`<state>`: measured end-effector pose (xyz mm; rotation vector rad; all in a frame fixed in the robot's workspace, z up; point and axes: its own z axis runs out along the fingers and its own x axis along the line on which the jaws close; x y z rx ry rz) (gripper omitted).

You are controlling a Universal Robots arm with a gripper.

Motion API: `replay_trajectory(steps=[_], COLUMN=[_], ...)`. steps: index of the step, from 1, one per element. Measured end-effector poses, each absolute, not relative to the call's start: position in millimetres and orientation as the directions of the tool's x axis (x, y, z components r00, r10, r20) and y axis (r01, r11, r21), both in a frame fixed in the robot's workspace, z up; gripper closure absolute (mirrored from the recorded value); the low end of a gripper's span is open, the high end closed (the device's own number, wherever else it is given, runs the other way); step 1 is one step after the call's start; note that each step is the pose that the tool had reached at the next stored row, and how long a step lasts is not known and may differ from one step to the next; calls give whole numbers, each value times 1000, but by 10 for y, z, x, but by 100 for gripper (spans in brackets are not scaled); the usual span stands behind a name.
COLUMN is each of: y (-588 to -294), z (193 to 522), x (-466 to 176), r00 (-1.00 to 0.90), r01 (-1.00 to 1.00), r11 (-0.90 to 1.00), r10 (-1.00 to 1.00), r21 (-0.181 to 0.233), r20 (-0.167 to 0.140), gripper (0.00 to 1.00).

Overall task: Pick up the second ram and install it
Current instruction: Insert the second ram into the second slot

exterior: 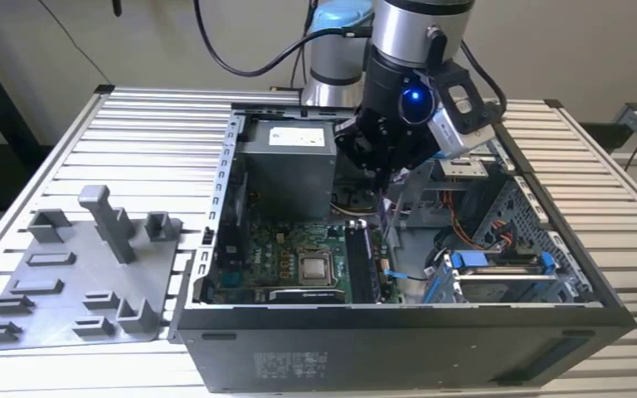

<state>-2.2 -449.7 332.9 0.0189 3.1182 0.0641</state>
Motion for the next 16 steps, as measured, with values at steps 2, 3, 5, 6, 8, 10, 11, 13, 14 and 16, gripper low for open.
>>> replay_trajectory(steps=[2,3,5,6,8,10,11,13,14,16], y=[-4501,-4504,-4515,-4519,-4528,-4534,-4539,-4545,-4548,-4554], z=[3303,3290,3279,3271,3251,3226,3221,3197,3180,3147], x=[-22,-22,-22,-22,-23,-22,-22,-23,-23,-24], r00=[-1000,-1000,-1000,-1000,-1000,-1000,-1000,-1000,-1000,-1000], r01=[12,12,12,12,12,12,12,12,12,12], r11=[999,999,999,999,999,999,999,999,999,999], r10=[13,13,12,13,13,13,13,13,13,13], r21=[41,41,41,41,41,41,41,41,41,41], r20=[-22,-22,-20,-19,-18,-18,-18,-18,-18,-18], gripper=[86,86,86,86,86,86,86,86,86,86])
